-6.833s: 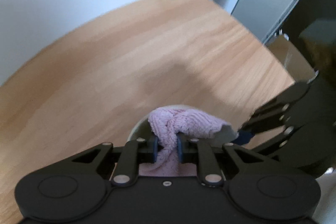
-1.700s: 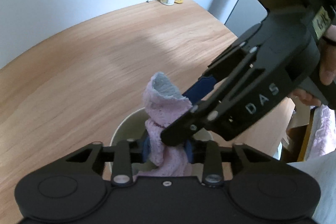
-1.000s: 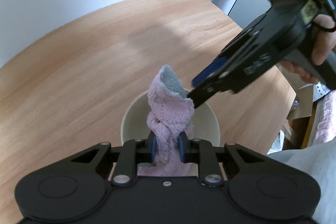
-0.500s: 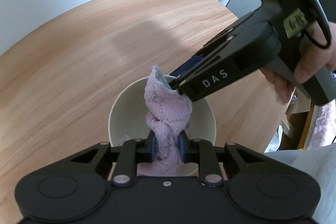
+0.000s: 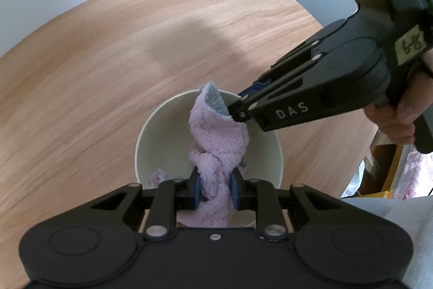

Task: Clean bowl
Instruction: 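Wipe the pink cloth around the bowl's inside with the left gripper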

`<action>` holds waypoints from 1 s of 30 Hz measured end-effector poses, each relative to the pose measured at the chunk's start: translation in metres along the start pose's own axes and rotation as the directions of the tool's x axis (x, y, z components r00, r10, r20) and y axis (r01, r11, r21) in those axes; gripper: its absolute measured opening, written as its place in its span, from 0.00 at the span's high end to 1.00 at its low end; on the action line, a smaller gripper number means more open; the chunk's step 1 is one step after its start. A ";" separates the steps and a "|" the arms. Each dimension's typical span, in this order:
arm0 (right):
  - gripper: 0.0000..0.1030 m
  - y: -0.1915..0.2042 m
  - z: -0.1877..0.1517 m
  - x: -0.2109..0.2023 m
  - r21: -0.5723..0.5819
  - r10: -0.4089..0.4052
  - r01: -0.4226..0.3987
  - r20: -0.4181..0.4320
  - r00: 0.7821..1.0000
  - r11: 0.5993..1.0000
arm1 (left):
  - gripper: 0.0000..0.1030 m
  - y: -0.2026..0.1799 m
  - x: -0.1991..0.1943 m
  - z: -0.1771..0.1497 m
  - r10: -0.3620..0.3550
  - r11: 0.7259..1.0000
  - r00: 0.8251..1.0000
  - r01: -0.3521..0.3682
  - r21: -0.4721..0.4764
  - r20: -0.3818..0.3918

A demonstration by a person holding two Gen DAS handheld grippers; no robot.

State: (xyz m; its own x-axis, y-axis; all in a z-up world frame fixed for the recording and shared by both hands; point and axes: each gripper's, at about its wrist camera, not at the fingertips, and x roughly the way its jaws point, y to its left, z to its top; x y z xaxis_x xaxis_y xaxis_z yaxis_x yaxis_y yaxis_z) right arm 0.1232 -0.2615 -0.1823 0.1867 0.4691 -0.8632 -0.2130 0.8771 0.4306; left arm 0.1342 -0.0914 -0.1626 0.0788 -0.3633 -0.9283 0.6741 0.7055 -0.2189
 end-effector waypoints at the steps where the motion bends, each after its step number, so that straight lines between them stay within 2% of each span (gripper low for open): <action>1: 0.92 -0.001 0.000 0.000 0.008 0.003 -0.003 -0.001 1.000 1.000 | 0.81 0.000 0.002 0.000 0.003 1.000 1.000 -0.003 0.001 -0.003; 9: 0.91 -0.011 0.001 0.002 0.121 0.018 -0.014 -0.034 0.999 0.993 | 0.81 0.003 0.005 0.005 -0.002 0.999 0.999 0.004 0.041 -0.046; 15: 0.90 -0.011 -0.003 0.003 0.165 0.013 -0.003 -0.063 0.998 0.986 | 0.81 0.002 -0.007 0.011 -0.140 0.990 0.987 0.142 0.010 -0.072; 17: 0.90 -0.013 -0.004 0.003 0.177 0.014 -0.003 -0.065 0.998 0.984 | 0.81 0.003 -0.008 0.011 -0.164 0.986 0.983 0.165 0.004 -0.080; 21: 0.89 -0.016 -0.004 0.004 0.209 0.026 -0.010 -0.069 0.997 0.978 | 0.81 0.008 0.003 0.012 -0.179 0.983 0.980 0.176 -0.045 -0.081; 23: 0.89 -0.015 -0.004 0.005 0.214 0.024 -0.008 -0.072 0.997 0.977 | 0.81 0.005 0.012 0.010 -0.160 0.987 0.983 0.158 -0.028 -0.094; 28: 0.88 -0.016 -0.005 0.005 0.231 0.025 -0.008 -0.072 0.997 0.973 | 0.81 0.003 0.022 0.008 -0.185 0.983 0.978 0.182 -0.036 -0.101; 30: 0.88 -0.017 -0.006 0.005 0.231 0.023 -0.006 -0.073 0.997 0.973 | 0.80 0.001 0.024 0.007 -0.170 0.985 0.980 0.168 -0.024 -0.105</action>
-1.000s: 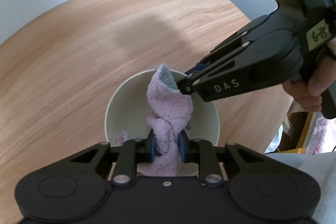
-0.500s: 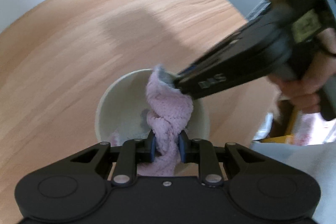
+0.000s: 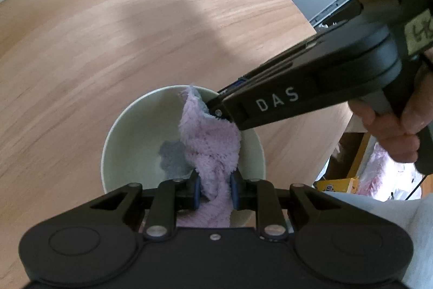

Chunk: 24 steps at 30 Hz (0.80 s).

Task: Clean bowl
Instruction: 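Wipe the pink cloth around the bowl's inside with the left gripper, then rub the cloth along the bowl's inner wall and rim with the left gripper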

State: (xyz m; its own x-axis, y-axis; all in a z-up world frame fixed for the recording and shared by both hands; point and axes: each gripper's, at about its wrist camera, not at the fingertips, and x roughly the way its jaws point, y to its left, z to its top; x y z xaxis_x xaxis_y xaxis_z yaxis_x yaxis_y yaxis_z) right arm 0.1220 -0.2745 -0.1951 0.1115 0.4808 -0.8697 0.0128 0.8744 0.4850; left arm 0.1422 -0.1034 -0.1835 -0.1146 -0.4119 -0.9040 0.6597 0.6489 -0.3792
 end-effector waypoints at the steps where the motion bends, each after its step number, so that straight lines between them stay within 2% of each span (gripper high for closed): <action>1: 0.87 0.000 0.000 0.000 -0.001 0.000 0.000 -0.002 1.000 1.000 | 0.80 0.000 0.002 -0.001 0.009 1.000 1.000 -0.009 0.002 0.000; 3: 0.87 -0.001 0.000 0.000 -0.002 0.001 -0.001 -0.004 1.000 1.000 | 0.80 0.003 0.003 -0.003 0.016 1.000 1.000 -0.016 -0.005 0.003; 7: 0.88 0.000 -0.001 0.000 -0.012 -0.003 0.003 -0.005 1.000 1.000 | 0.80 -0.001 -0.003 -0.007 0.076 0.997 0.997 -0.076 0.018 0.005; 15: 0.89 0.001 -0.008 -0.001 -0.045 -0.017 0.016 -0.015 1.000 0.999 | 0.81 -0.006 -0.016 -0.011 0.211 0.974 0.977 -0.212 0.075 0.020; 21: 0.90 0.004 -0.014 -0.003 -0.048 -0.032 0.031 -0.014 0.999 0.998 | 0.81 -0.002 -0.042 -0.012 0.217 0.973 0.976 -0.219 0.069 0.031; 24: 0.90 0.006 -0.015 -0.006 -0.050 -0.039 0.039 -0.008 0.999 0.998 | 0.81 -0.006 -0.054 -0.012 0.171 0.983 0.985 -0.172 0.056 0.025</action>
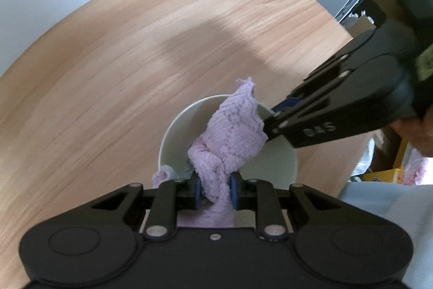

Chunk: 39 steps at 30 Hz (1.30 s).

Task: Clean bowl
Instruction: 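Rub the cloth along the bowl's inner wall and rim with the left gripper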

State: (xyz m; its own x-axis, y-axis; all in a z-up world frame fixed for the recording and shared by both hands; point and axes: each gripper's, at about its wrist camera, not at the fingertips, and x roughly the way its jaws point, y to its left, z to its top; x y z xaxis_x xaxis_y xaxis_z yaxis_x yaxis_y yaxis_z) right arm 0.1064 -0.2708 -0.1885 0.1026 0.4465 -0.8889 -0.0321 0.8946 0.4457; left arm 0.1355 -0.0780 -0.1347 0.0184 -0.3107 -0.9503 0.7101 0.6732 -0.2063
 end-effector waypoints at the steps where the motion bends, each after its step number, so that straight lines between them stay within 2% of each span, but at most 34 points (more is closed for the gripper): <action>1: 0.90 0.000 0.000 0.000 0.000 -0.001 0.001 0.001 1.000 1.000 | 0.81 -0.001 0.000 0.001 -0.017 1.000 1.000 0.017 -0.006 -0.002; 2: 0.90 0.000 0.000 0.000 0.000 -0.002 0.002 0.003 1.000 1.000 | 0.81 -0.003 0.000 0.002 -0.035 0.999 0.999 0.035 -0.012 -0.005; 7: 0.90 0.000 -0.001 0.002 0.005 -0.001 0.001 0.004 1.000 1.000 | 0.81 -0.002 0.013 0.002 -0.027 0.999 0.999 0.026 -0.037 -0.037; 14: 0.90 0.002 -0.002 0.005 -0.007 -0.001 0.001 -0.005 1.000 1.000 | 0.81 0.000 0.042 0.007 0.019 0.999 0.998 -0.022 -0.045 -0.059; 22: 0.87 0.006 -0.006 0.003 -0.061 -0.013 0.012 -0.012 1.000 0.998 | 0.81 -0.011 0.049 0.007 0.144 0.990 0.990 -0.144 -0.004 0.011; 26: 0.85 0.005 -0.008 0.003 -0.072 0.000 -0.001 -0.016 1.000 0.997 | 0.81 -0.014 0.044 0.007 0.199 0.980 0.979 -0.199 0.003 0.043; 30: 0.83 0.007 -0.012 0.002 -0.078 -0.006 0.005 -0.012 1.000 0.997 | 0.82 -0.010 0.033 0.012 0.217 0.976 0.975 -0.218 0.001 0.054; 39: 0.83 0.014 -0.015 0.000 -0.089 -0.031 0.030 -0.004 1.000 0.996 | 0.82 -0.017 -0.002 0.018 0.282 0.956 0.955 -0.288 0.060 0.093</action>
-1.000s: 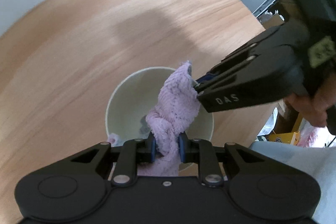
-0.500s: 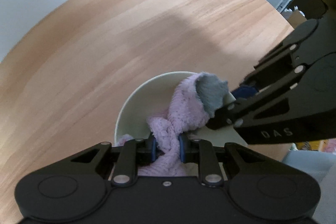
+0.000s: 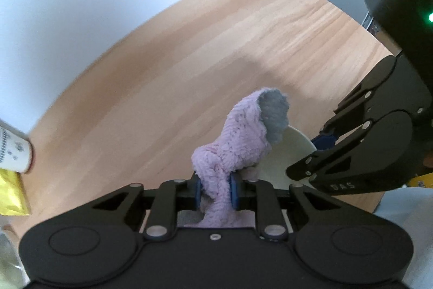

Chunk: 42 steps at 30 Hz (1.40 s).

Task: Clean bowl
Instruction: 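Rub the cloth along the bowl's inner wall and rim with the left gripper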

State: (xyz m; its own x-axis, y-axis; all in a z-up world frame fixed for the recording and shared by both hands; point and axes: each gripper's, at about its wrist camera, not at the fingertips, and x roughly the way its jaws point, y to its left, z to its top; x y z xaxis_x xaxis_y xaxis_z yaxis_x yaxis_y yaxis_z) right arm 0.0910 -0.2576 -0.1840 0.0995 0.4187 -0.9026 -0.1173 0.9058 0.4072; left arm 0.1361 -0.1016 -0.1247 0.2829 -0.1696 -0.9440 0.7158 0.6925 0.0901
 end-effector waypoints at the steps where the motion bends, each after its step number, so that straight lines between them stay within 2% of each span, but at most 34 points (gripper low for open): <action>1: 0.83 0.000 0.000 0.000 -0.001 -0.001 0.001 -0.002 1.000 1.000 | 0.82 0.002 0.000 0.000 -0.017 1.000 1.000 0.017 -0.014 0.001; 5: 0.83 -0.001 -0.001 0.000 0.009 0.005 -0.005 -0.004 1.000 1.000 | 0.82 0.004 0.005 0.003 -0.123 0.991 0.992 0.123 -0.051 0.011; 8: 0.83 -0.001 -0.001 0.001 0.020 0.010 -0.010 -0.007 1.000 1.000 | 0.82 -0.001 0.013 0.004 -0.174 0.984 0.985 0.174 -0.038 0.006; 16: 0.83 0.007 -0.001 0.007 -0.004 -0.018 0.018 -0.015 1.000 1.000 | 0.83 0.002 0.045 0.003 -0.208 0.977 0.977 0.205 -0.063 -0.038; 21: 0.82 0.008 -0.001 0.009 -0.018 -0.021 0.021 -0.014 1.000 1.000 | 0.82 0.005 0.061 0.003 -0.232 0.970 0.972 0.228 -0.086 -0.039; 29: 0.78 0.008 -0.002 0.011 -0.040 -0.007 0.006 -0.028 1.000 0.999 | 0.82 0.001 0.064 0.003 -0.205 0.974 0.979 0.205 -0.094 0.010; 36: 0.78 0.007 -0.002 0.009 -0.033 -0.029 0.029 -0.010 1.000 0.999 | 0.83 0.003 0.045 0.007 -0.123 0.990 0.991 0.126 -0.066 0.053; 42: 0.78 0.003 -0.001 0.007 0.012 -0.043 0.043 0.004 0.999 0.999 | 0.83 0.002 0.024 0.006 -0.058 0.998 0.992 0.061 -0.019 0.108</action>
State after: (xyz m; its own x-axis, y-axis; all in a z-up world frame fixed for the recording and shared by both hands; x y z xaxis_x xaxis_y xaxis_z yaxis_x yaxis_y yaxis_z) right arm 0.0907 -0.2518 -0.1891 0.1084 0.3794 -0.9189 -0.1014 0.9237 0.3694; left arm 0.1483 -0.1089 -0.1451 0.3082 -0.2845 -0.9078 0.7193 0.6942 0.0266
